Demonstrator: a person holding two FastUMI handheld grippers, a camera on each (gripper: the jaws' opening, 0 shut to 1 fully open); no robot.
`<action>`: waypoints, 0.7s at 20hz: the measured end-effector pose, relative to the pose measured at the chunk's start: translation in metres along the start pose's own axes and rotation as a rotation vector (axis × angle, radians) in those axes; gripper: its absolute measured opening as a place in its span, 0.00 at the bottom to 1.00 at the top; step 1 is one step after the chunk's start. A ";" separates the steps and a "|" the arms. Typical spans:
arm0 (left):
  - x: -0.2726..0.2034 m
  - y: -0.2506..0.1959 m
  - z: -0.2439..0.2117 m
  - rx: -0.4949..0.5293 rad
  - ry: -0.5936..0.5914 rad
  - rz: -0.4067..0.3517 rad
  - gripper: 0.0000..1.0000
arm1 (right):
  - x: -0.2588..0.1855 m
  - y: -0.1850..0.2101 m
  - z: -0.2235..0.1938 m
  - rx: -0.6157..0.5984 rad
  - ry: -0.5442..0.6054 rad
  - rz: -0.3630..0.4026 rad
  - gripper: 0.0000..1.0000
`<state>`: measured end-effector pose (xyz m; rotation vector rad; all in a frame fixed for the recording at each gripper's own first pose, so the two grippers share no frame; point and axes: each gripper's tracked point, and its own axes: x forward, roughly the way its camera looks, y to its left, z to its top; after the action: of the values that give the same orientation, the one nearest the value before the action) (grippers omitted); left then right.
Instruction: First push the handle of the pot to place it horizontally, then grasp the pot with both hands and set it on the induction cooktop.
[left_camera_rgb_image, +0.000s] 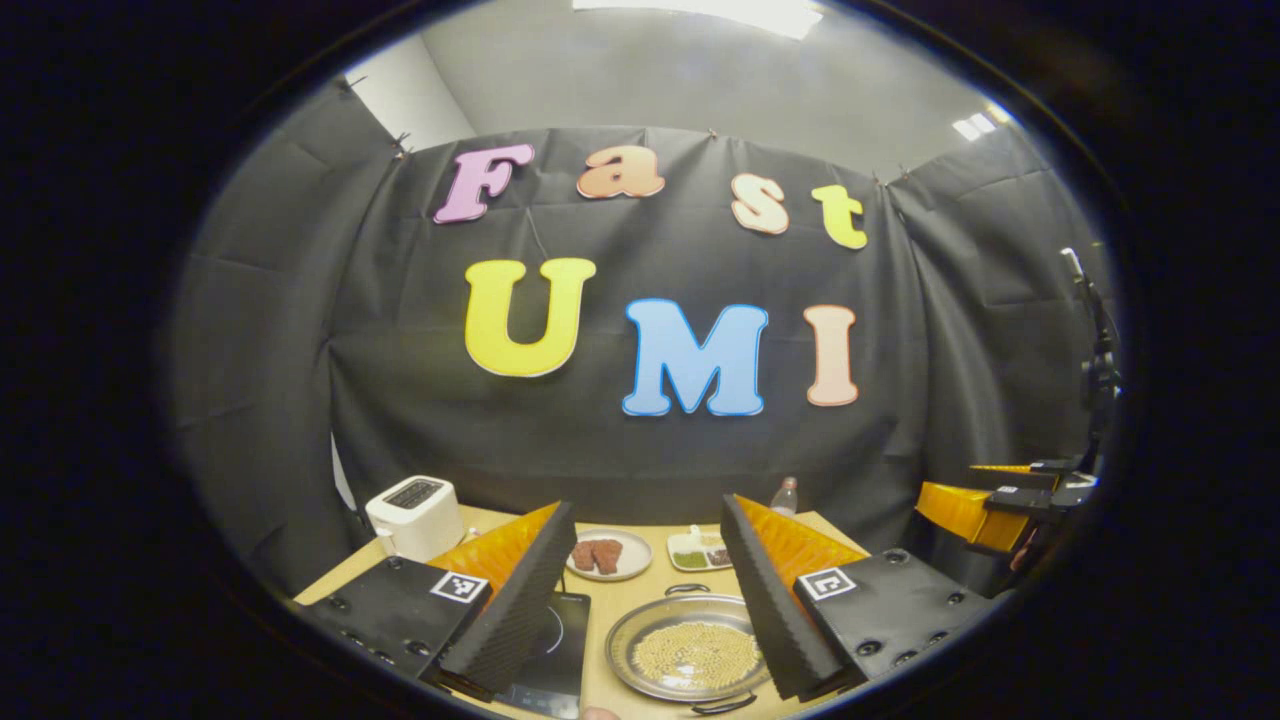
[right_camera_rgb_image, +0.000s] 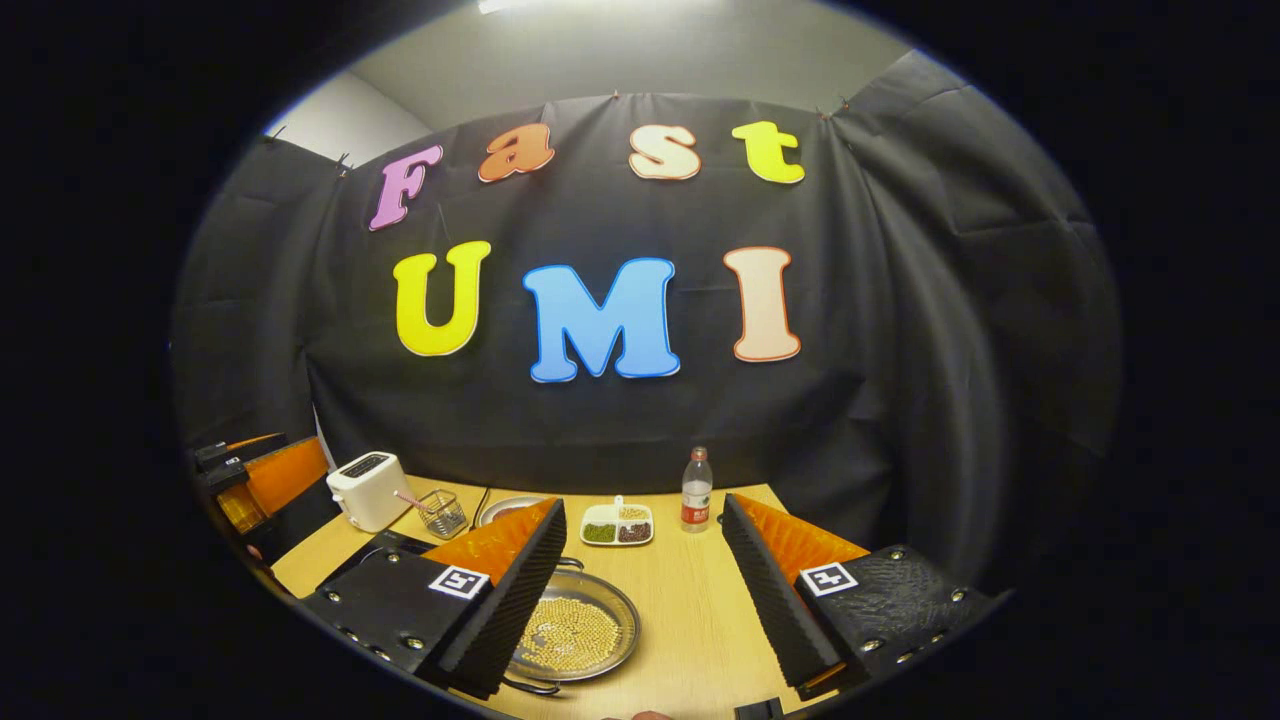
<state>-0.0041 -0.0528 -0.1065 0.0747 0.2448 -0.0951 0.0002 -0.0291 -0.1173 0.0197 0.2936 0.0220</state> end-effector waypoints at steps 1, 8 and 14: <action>0.002 -0.001 -0.010 0.000 0.022 -0.005 0.99 | 0.001 0.001 -0.006 0.001 0.020 0.003 0.98; 0.005 -0.009 -0.067 -0.006 0.154 -0.028 0.97 | 0.011 0.010 -0.055 -0.022 0.171 0.052 0.95; 0.006 0.000 -0.087 -0.010 0.191 -0.008 0.97 | 0.008 0.020 -0.121 -0.012 0.385 0.097 0.68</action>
<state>-0.0194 -0.0455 -0.1923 0.0733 0.4366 -0.0951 -0.0277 -0.0070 -0.2349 0.0174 0.6773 0.1251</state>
